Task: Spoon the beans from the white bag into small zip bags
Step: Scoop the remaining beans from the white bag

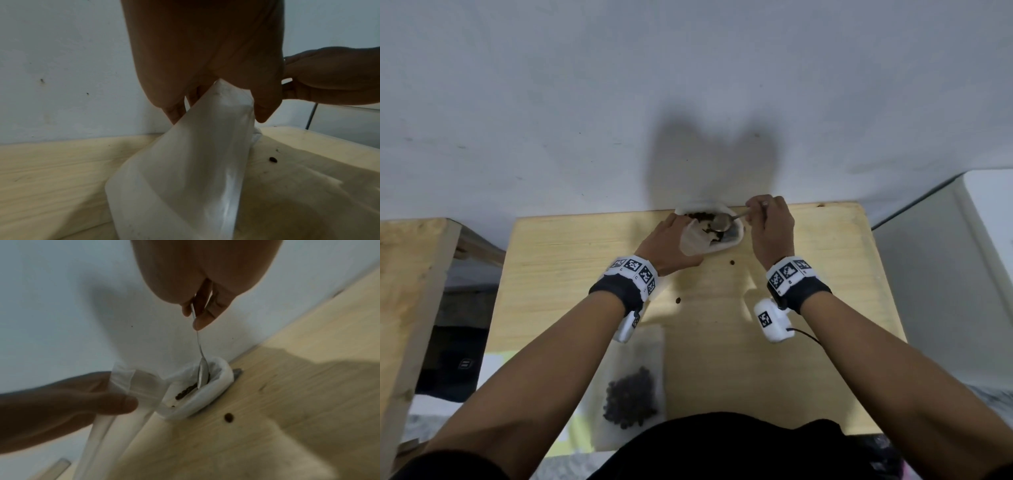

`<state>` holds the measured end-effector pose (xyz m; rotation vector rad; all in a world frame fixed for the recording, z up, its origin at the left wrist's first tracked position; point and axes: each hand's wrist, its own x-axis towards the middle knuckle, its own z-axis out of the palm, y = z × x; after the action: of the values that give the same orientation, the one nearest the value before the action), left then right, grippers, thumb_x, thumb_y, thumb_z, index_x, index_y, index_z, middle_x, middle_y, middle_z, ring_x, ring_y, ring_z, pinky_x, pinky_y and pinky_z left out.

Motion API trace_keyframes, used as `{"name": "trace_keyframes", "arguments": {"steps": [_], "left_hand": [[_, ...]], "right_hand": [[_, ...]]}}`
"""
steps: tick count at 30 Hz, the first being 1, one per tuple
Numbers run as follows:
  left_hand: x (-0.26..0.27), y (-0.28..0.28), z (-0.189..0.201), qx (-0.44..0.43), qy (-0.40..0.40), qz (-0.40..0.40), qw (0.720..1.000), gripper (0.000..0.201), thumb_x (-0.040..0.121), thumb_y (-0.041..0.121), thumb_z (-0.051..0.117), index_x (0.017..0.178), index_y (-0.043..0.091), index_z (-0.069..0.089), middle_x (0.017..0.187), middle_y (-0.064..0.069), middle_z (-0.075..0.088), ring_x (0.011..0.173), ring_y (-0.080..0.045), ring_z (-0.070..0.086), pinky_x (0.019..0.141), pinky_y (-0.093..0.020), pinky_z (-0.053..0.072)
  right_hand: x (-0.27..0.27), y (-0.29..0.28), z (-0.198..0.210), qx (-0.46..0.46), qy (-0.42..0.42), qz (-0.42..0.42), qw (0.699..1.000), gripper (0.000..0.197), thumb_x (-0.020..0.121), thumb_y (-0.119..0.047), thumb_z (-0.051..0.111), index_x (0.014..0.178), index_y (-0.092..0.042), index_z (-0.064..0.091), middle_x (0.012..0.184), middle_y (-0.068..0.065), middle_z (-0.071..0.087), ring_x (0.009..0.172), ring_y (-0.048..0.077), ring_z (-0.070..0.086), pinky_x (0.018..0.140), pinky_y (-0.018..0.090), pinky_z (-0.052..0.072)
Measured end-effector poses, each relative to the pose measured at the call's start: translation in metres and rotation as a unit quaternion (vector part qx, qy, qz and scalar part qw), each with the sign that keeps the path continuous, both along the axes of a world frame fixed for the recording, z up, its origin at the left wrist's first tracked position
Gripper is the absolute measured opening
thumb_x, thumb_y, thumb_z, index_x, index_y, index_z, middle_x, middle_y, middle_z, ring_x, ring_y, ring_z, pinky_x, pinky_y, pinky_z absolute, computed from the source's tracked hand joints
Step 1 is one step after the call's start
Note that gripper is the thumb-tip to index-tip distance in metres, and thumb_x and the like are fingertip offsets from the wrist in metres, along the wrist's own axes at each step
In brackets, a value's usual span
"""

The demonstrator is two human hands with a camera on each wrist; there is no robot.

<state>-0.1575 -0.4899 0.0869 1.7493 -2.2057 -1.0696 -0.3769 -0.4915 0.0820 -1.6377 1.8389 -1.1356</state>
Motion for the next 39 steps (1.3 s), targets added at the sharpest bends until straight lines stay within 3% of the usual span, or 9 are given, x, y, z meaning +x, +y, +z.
{"name": "trace_keyframes", "arguments": {"steps": [5, 10, 15, 22, 27, 29, 32, 36, 39], "left_hand": [[-0.001, 0.016, 0.002, -0.024, 0.004, -0.019, 1.0, 0.083, 0.077, 0.044, 0.076, 0.145, 0.018, 0.037, 0.146, 0.001, 0.038, 0.129, -0.019, 0.043, 0.097, -0.032, 0.042], [0.002, 0.027, 0.007, -0.043, 0.01, -0.031, 0.999, 0.083, 0.078, 0.043, 0.075, 0.146, 0.016, 0.036, 0.147, 0.001, 0.038, 0.128, -0.018, 0.045, 0.096, -0.03, 0.042], [0.001, 0.032, 0.013, -0.054, 0.016, -0.035, 0.998, 0.084, 0.077, 0.043, 0.076, 0.146, 0.015, 0.036, 0.147, 0.002, 0.038, 0.127, -0.018, 0.046, 0.097, -0.035, 0.046], [-0.003, 0.033, 0.005, -0.066, 0.013, -0.032, 0.997, 0.082, 0.075, 0.048, 0.074, 0.142, 0.02, 0.036, 0.143, 0.006, 0.038, 0.123, -0.017, 0.047, 0.091, -0.043, 0.052], [-0.007, 0.032, -0.001, -0.097, 0.027, -0.023, 0.995, 0.077, 0.075, 0.047, 0.074, 0.139, 0.022, 0.039, 0.141, 0.007, 0.04, 0.123, -0.017, 0.045, 0.089, -0.039, 0.051], [-0.009, 0.031, -0.002, -0.095, 0.035, -0.02, 0.995, 0.077, 0.075, 0.046, 0.074, 0.14, 0.022, 0.04, 0.141, 0.006, 0.04, 0.124, -0.016, 0.045, 0.09, -0.038, 0.05], [-0.01, 0.03, -0.005, -0.091, 0.043, -0.015, 0.995, 0.076, 0.075, 0.045, 0.075, 0.139, 0.023, 0.04, 0.141, 0.007, 0.041, 0.124, -0.015, 0.045, 0.089, -0.038, 0.051], [-0.01, 0.029, -0.008, -0.1, 0.053, -0.011, 0.994, 0.073, 0.075, 0.043, 0.075, 0.137, 0.024, 0.042, 0.138, 0.007, 0.042, 0.12, -0.016, 0.046, 0.083, -0.036, 0.051], [-0.011, 0.028, -0.008, -0.105, 0.056, -0.016, 0.993, 0.07, 0.076, 0.041, 0.075, 0.135, 0.023, 0.043, 0.136, 0.006, 0.044, 0.116, -0.014, 0.046, 0.078, -0.032, 0.049]], "right_hand": [[0.0, 0.017, 0.006, -0.075, 0.08, 0.075, 0.991, 0.021, 0.1, -0.013, 0.051, 0.109, -0.003, 0.068, 0.104, 0.012, 0.057, 0.081, 0.017, 0.06, 0.074, 0.016, 0.043], [0.003, 0.029, 0.012, -0.129, 0.179, 0.111, 0.969, 0.019, 0.096, -0.002, 0.056, 0.112, -0.002, 0.066, 0.097, 0.013, 0.055, 0.064, 0.023, 0.055, 0.052, 0.034, 0.053], [0.003, 0.035, 0.016, -0.147, 0.209, 0.117, 0.96, 0.023, 0.092, 0.001, 0.059, 0.113, -0.003, 0.065, 0.098, 0.015, 0.056, 0.067, 0.026, 0.057, 0.051, 0.035, 0.054], [0.0, 0.031, 0.009, -0.103, 0.088, 0.063, 0.989, 0.027, 0.102, -0.017, 0.049, 0.117, -0.005, 0.067, 0.103, 0.008, 0.057, 0.077, 0.013, 0.058, 0.068, 0.023, 0.05], [-0.002, 0.026, 0.001, -0.037, 0.055, 0.013, 0.998, 0.027, 0.102, -0.016, 0.048, 0.115, -0.007, 0.069, 0.106, 0.006, 0.06, 0.089, 0.006, 0.055, 0.079, 0.001, 0.036], [-0.004, 0.025, -0.006, -0.003, 0.041, -0.023, 0.999, 0.027, 0.102, -0.016, 0.047, 0.113, -0.009, 0.071, 0.107, 0.006, 0.063, 0.09, 0.007, 0.055, 0.08, 0.004, 0.035], [-0.01, 0.024, -0.014, 0.046, -0.045, -0.097, 0.993, 0.027, 0.101, -0.019, 0.047, 0.109, -0.013, 0.072, 0.104, 0.006, 0.07, 0.09, 0.011, 0.066, 0.083, 0.018, 0.047], [-0.009, 0.022, -0.023, 0.125, -0.163, -0.136, 0.969, 0.024, 0.099, -0.02, 0.052, 0.104, -0.012, 0.074, 0.091, 0.006, 0.075, 0.079, 0.009, 0.071, 0.079, 0.012, 0.053], [-0.001, 0.021, -0.032, 0.178, -0.208, -0.136, 0.952, 0.02, 0.096, -0.026, 0.056, 0.09, -0.03, 0.074, 0.083, 0.0, 0.076, 0.082, 0.013, 0.073, 0.089, 0.035, 0.056]]}}
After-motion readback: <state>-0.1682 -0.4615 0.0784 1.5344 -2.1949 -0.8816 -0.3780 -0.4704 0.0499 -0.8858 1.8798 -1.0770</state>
